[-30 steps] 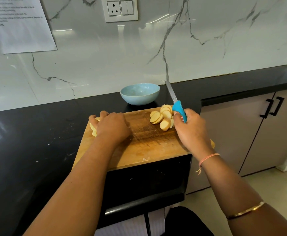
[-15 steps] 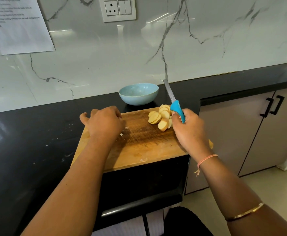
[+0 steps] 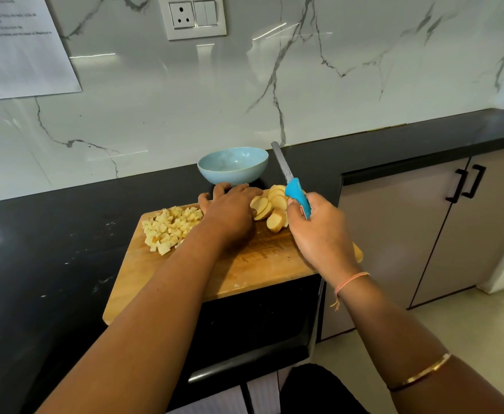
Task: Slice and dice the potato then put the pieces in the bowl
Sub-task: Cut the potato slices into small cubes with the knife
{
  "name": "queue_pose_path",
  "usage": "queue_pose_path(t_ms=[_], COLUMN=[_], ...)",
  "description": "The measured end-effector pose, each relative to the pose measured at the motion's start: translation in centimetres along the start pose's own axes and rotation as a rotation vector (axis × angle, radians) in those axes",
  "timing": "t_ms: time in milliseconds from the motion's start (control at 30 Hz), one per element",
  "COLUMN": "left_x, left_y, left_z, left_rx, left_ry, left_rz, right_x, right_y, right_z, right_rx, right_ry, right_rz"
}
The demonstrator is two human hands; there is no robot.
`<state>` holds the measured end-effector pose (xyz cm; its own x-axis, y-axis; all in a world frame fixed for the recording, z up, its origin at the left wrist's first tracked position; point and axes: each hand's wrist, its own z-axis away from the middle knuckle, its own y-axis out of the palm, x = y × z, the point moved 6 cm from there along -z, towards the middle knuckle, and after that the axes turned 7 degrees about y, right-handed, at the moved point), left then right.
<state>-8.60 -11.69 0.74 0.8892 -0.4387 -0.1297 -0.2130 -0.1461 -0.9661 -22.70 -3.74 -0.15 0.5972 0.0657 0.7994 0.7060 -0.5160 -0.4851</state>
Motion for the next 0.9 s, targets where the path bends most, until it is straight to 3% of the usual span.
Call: queue_pose_path(t_ms=[133,267,633,767,900], left_x=[0.6,0.3,1.7,2.2,2.3], left_y=[0.7,0.6,-3.3,-3.8,-2.4], left_z=[-0.3,0.1,1.9,2.9,3.8], left_rx=[0.074,0.041,-0.37,-0.319,-0.069], left_ry=[0.005,0.029,0.038,0.016,-0.066], left_rz=[0.057,0.168,0.362,0.297,0.312], right_x=[0.0,0.0,0.3,0.4,0.6], right_y=[0.1,0.2,0.1,0.1,0.1], right_z=[0.0,0.1,0.2,0.3,0.4], right_rx=[0.003,0.002,0.002,0.009,0.025], right_ry=[0.002,0.001,0.007,0.011,-0.001], right_rz=[0.01,0.021,0.018,0.029,0.037])
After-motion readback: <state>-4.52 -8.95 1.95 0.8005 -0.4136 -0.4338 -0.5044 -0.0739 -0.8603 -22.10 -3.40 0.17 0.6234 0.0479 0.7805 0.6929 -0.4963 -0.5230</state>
